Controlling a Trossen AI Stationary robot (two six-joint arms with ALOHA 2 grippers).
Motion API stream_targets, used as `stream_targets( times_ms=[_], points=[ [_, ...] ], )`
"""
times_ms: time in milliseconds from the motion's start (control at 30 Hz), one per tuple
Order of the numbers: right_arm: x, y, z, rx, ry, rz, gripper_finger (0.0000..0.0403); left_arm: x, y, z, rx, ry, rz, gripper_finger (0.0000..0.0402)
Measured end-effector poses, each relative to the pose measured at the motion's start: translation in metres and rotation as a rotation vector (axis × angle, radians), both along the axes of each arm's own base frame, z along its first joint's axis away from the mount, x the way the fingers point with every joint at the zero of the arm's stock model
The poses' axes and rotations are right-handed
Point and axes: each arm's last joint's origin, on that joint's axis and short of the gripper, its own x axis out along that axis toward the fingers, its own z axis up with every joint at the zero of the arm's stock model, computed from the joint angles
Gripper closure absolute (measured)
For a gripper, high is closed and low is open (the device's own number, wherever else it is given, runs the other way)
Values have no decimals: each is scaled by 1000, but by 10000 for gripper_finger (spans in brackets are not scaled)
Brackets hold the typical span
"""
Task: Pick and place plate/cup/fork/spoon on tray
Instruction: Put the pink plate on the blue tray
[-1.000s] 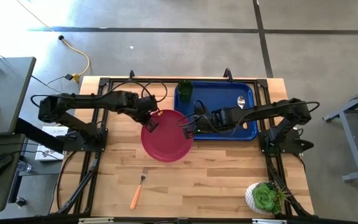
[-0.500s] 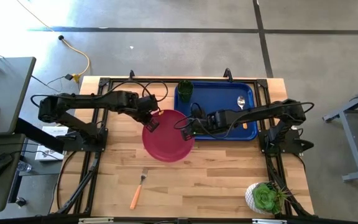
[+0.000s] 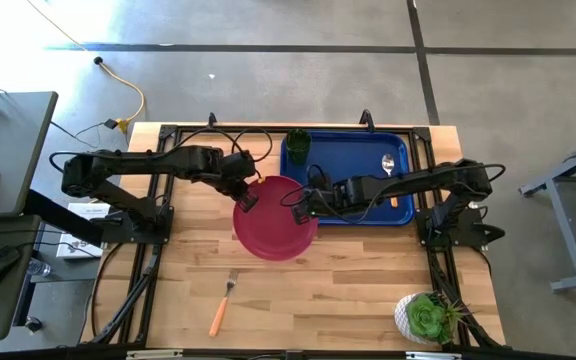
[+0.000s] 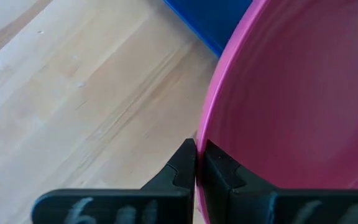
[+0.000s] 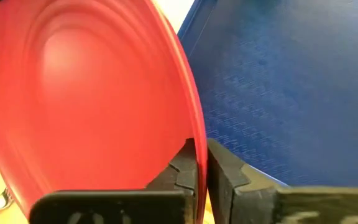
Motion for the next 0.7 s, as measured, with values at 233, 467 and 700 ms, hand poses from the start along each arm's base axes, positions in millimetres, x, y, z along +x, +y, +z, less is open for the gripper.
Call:
stream_targets(
  times_ms=[233, 467, 700],
  points=[
    [0, 0, 0, 8, -4, 0, 399, 0, 0, 0, 13, 7, 4, 392],
    [-1, 0, -1, 12, 6, -4, 400, -1, 0, 0, 31, 21, -23, 339],
    [-6, 0, -1, 25, 57, 3, 401, -2, 0, 1, 14, 15, -43, 294]
  ],
)
